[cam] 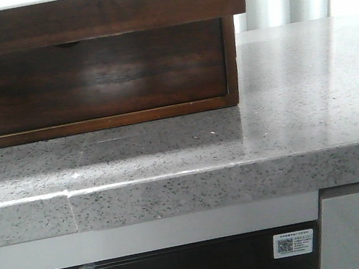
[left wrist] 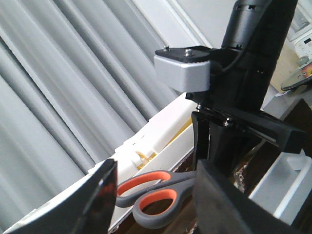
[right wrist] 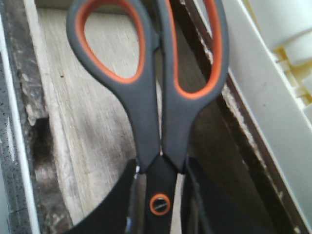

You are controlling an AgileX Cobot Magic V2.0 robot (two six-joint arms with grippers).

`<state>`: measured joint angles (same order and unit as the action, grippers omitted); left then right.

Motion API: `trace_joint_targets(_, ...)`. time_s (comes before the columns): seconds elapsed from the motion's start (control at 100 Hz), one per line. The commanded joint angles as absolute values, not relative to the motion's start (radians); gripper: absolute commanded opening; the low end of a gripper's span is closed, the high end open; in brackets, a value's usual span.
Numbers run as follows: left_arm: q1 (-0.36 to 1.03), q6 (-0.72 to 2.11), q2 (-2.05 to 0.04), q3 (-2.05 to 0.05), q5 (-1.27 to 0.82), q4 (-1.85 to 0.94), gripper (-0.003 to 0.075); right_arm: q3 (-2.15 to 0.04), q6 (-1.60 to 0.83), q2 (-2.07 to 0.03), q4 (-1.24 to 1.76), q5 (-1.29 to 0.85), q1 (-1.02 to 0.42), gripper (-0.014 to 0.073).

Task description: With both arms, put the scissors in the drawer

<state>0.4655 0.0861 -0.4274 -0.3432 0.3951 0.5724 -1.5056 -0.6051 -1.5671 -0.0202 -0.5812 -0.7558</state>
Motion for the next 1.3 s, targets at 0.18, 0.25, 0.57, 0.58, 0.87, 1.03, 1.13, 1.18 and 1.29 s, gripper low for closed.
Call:
trace_joint_targets(0.18, 0.472, 0.073, -0.431, -0.37, 0.453, 0.543, 0.0316, -1.542, -0.613, -1.544, -0.032, -0.494, -0.754, -0.0124)
trace_joint_targets(0.25, 0.472, 0.073, -0.431, -0.37, 0.453, 0.543, 0.0316, -1.542, -0.613, -1.544, -0.032, -0.494, -0.754, -0.0124)
trace_joint_targets(0.57, 0.472, 0.073, -0.431, -0.37, 0.453, 0.543, 0.0316, -1.542, -0.613, -1.544, -0.032, -0.471, -0.754, -0.0019)
trace_joint_targets(0.58, 0.472, 0.073, -0.431, -0.37, 0.453, 0.543, 0.0316, -1.542, -0.613, -1.544, -0.032, -0.471, -0.754, -0.0001)
trace_joint_targets(0.87, 0.472, 0.073, -0.431, -0.37, 0.453, 0.543, 0.0316, -1.542, -0.613, -1.544, -0.032, -0.446, -0.754, 0.0156)
trace_joint_targets(1.03, 0.472, 0.073, -0.431, -0.37, 0.453, 0.543, 0.0316, -1.542, -0.613, -1.544, -0.032, -0.446, -0.754, 0.0156)
trace_joint_targets(1.13, 0.472, 0.073, -0.431, -0.37, 0.453, 0.543, 0.0316, -1.542, -0.613, -1.542, -0.032, -0.45, -0.754, 0.0155)
trace_joint_targets(1.18, 0.472, 0.073, -0.431, -0.37, 0.453, 0.543, 0.0316, -1.542, -0.613, -1.532, -0.03, -0.448, -0.754, 0.0155)
trace_joint_targets(1.29, 0.472, 0.073, -0.431, -0.37, 0.454, 0.543, 0.0316, -1.542, -0.592, -1.507, -0.025, -0.421, -0.754, 0.0115)
